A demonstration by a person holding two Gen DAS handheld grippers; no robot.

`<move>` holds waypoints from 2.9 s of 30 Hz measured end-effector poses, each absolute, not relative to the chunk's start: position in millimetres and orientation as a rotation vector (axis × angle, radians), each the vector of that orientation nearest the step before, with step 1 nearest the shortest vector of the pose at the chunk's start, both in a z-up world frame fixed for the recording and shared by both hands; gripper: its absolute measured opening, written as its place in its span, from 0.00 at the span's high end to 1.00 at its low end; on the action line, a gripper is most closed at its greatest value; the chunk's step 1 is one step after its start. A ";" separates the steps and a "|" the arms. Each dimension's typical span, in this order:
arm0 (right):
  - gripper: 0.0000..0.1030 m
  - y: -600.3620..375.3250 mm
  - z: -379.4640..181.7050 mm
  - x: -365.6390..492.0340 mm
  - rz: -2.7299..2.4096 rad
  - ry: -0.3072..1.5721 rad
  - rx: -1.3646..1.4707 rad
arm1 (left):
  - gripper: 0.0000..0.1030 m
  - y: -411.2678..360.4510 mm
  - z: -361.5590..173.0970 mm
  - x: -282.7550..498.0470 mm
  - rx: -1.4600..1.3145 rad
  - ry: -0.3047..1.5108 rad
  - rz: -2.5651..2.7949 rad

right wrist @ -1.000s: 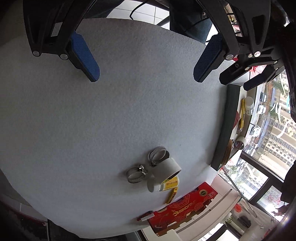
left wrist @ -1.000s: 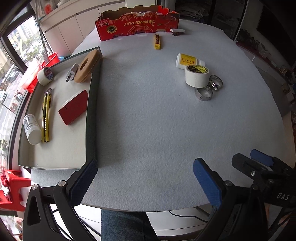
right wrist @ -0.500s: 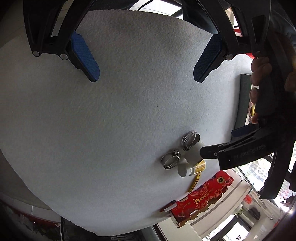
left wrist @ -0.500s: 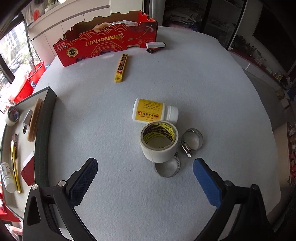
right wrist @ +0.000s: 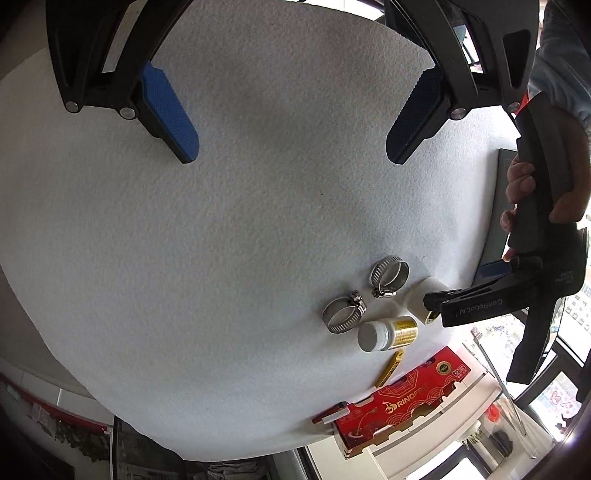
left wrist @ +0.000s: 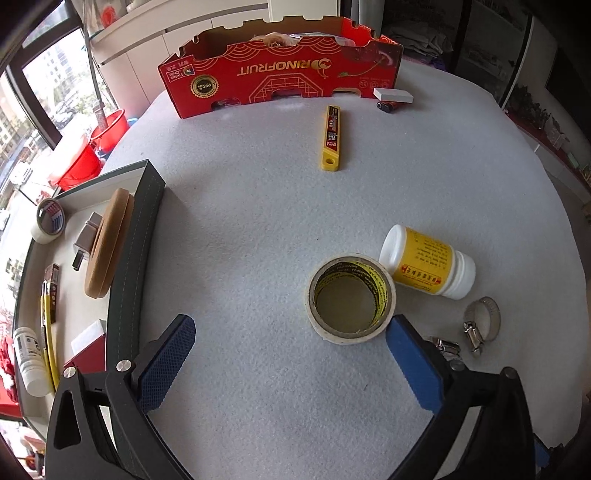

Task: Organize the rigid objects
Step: 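Grasp the white tape roll with the left gripper while the right grasps a metal hose clamp, then carry the tape roll and hose clamp back toward the tray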

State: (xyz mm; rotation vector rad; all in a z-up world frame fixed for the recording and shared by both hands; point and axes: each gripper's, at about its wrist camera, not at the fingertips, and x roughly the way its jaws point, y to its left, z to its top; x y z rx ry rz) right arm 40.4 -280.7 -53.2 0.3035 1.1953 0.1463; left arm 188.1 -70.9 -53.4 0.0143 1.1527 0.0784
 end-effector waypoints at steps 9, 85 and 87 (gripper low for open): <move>0.01 -285.0 -53.9 87.3 0.090 1.208 0.361 | 0.00 -79.0 -70.5 199.7 0.051 1.148 0.086; 0.59 -179.3 -2.0 18.3 0.227 1.118 0.216 | 0.49 -24.5 -5.9 2.2 -0.067 1.009 -0.106; 0.59 -171.8 1.3 17.9 0.256 1.103 0.219 | 0.49 -19.2 -3.8 -2.1 -0.053 1.007 -0.103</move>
